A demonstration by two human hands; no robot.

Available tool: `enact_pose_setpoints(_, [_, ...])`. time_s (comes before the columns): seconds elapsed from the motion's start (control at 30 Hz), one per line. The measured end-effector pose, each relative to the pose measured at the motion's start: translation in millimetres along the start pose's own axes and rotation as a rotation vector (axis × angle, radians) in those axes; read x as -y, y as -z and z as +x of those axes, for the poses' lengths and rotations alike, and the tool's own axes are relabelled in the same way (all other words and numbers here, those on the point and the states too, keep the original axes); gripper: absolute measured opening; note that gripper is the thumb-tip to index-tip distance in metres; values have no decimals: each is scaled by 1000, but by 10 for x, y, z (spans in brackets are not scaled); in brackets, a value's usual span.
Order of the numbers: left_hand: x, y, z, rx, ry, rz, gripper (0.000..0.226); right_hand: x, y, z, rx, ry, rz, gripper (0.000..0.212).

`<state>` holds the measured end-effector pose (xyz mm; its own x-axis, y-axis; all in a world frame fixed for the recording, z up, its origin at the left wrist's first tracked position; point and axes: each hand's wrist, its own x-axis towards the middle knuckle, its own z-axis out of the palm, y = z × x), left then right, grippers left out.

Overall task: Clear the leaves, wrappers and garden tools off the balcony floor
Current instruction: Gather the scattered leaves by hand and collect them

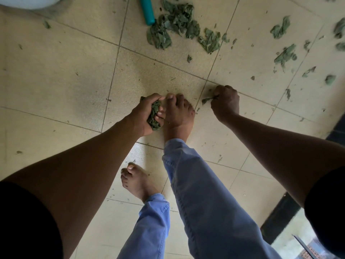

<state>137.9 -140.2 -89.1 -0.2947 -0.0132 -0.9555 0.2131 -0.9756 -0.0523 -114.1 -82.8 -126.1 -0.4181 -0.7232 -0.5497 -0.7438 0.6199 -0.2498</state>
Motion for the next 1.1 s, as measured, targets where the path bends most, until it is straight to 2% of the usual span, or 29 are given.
enact_pose_setpoints(0.1, [-8, 1, -87, 5, -6, -40, 44, 142, 112, 68, 53, -195, 197, 23])
enact_pose_setpoints(0.17, [-23, 5, -199, 15, -18, -98, 40, 383, 225, 44, 147, -231, 351, 19])
enact_pose_setpoints(0.23, [-47, 13, -362, 22, -39, -164, 37, 743, 373, -97, 250, -176, 521, 20])
enact_pose_setpoints(0.37, [-134, 52, -854, 62, -98, -389, 40, 1594, 706, -670, 478, 92, 845, 17])
enact_pose_setpoints(0.43, [-203, 83, -1184, 104, -172, -522, 43, 2010, 833, -1014, 484, 220, 847, 20])
enact_pose_setpoints(0.57, [-277, 142, -1918, 113, -363, -745, 33, 2721, 912, -1664, 338, 405, 688, 26])
enact_pose_setpoints(0.67, [-221, 369, -2458, 92, -491, -1018, 43, 3223, 913, -2149, 296, 556, 639, 37])
enact_pose_setpoints(0.73, [-135, 622, -2769, 92, -560, -1178, 53, 3531, 857, -2462, 374, 596, 624, 38])
enact_pose_setpoints(0.87, [124, 1291, -3321, 61, -738, -1392, 47, 4005, 593, -3134, 512, 640, 666, 33])
enact_pose_setpoints(0.93, [317, 1634, -3535, 43, -842, -1502, 51, 4182, 373, -3518, 590, 650, 733, 32])
enact_pose_setpoints(1.03, [690, 2113, -3790, 50, -968, -1660, 69, 4405, -7, -4137, 740, 555, 838, 28])
enact_pose_setpoints(1.1, [952, 2450, -3944, 54, -1061, -1750, 71, 4527, -258, -4543, 834, 475, 837, 27])
